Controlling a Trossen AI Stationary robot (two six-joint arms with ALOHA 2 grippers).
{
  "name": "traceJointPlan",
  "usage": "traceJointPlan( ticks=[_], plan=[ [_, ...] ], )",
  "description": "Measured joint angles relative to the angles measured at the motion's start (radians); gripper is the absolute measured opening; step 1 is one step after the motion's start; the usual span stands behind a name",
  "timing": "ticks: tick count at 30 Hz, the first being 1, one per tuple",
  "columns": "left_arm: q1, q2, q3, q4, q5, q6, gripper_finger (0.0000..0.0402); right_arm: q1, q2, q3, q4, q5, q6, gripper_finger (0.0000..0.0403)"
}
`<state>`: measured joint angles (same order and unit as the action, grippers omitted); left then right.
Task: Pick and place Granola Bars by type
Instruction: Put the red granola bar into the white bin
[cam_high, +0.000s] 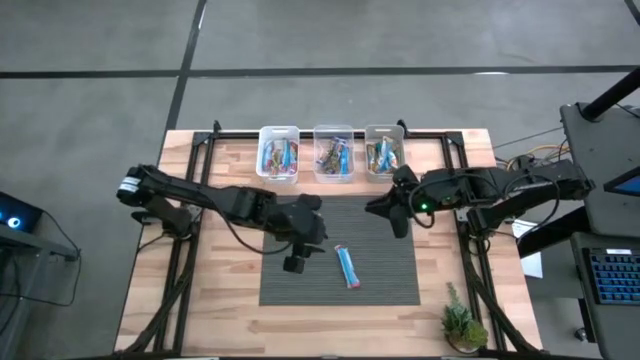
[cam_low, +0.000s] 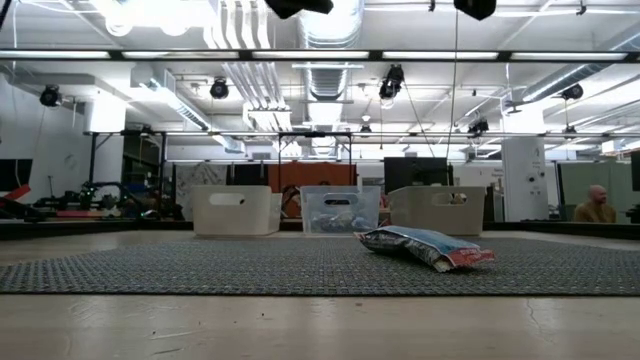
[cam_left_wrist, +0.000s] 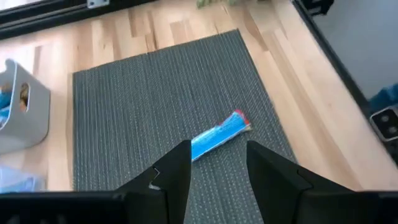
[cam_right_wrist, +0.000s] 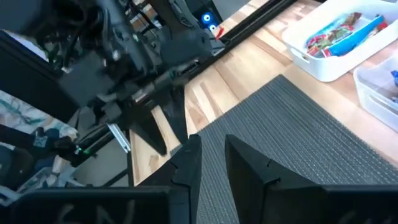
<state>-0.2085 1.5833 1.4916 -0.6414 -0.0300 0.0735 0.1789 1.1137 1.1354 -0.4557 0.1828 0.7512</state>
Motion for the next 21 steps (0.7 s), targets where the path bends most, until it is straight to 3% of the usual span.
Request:
traceJointPlan(
  ticks=[9,21],
  plan=[
    [0.008,0.148,0.178,-0.148,0.004,0.122,0.0138,0.000,0.000,0.068,-0.085,0.001,-0.003,0.0089],
    [0.015,0.237,0.223,-0.203,0.006,0.268,0.0138,0.000,-0.083,0.121,-0.156,0.035,-0.075,0.0102]
  ],
)
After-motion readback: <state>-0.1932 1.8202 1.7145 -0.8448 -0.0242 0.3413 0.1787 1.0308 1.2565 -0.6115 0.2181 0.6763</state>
